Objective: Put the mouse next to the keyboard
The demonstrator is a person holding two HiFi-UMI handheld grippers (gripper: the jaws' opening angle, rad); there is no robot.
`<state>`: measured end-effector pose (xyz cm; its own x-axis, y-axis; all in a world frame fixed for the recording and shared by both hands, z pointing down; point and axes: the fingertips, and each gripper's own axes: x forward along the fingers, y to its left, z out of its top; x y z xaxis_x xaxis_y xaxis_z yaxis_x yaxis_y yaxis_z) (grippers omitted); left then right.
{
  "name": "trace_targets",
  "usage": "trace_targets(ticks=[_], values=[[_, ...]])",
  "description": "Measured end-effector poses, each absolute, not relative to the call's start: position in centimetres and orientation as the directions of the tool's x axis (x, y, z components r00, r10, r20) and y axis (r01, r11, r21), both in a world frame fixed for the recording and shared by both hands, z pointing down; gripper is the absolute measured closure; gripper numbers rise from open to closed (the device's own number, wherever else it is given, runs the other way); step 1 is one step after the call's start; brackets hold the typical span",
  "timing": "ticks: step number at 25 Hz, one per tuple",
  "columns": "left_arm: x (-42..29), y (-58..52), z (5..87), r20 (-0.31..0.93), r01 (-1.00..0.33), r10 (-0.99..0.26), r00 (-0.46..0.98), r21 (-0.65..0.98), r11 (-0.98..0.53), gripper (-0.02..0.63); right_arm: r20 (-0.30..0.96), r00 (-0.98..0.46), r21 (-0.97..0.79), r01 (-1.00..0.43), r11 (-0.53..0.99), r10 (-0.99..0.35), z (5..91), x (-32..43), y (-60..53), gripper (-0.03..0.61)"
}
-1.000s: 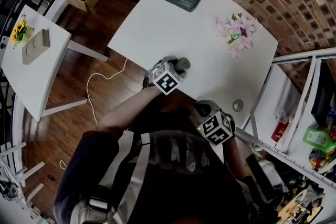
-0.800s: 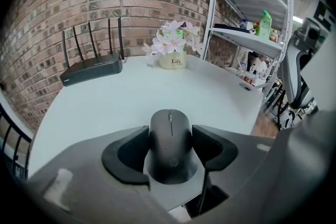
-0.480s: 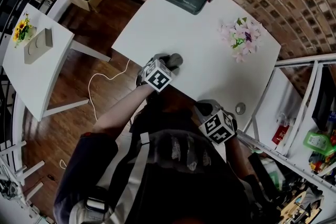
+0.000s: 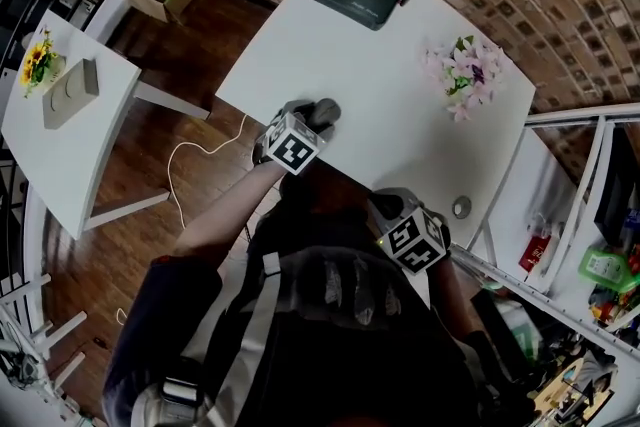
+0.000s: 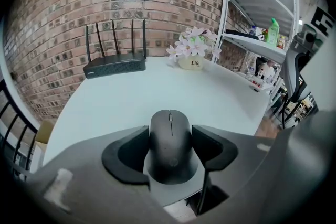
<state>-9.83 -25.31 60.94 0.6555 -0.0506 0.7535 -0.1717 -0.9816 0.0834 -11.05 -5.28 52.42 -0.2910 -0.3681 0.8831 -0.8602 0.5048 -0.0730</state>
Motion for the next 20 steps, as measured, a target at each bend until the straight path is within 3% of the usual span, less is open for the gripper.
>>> trace_targets(ticks=[20], values=[[-13.3,-30.1,61.4,0.743,-0.233,-0.093,0.663,0.087,-0.969,0.347,0.881,-0.317,-0.102,-0.852,0.514,-0.351,53.1,-14.0,-8.2,0.573]])
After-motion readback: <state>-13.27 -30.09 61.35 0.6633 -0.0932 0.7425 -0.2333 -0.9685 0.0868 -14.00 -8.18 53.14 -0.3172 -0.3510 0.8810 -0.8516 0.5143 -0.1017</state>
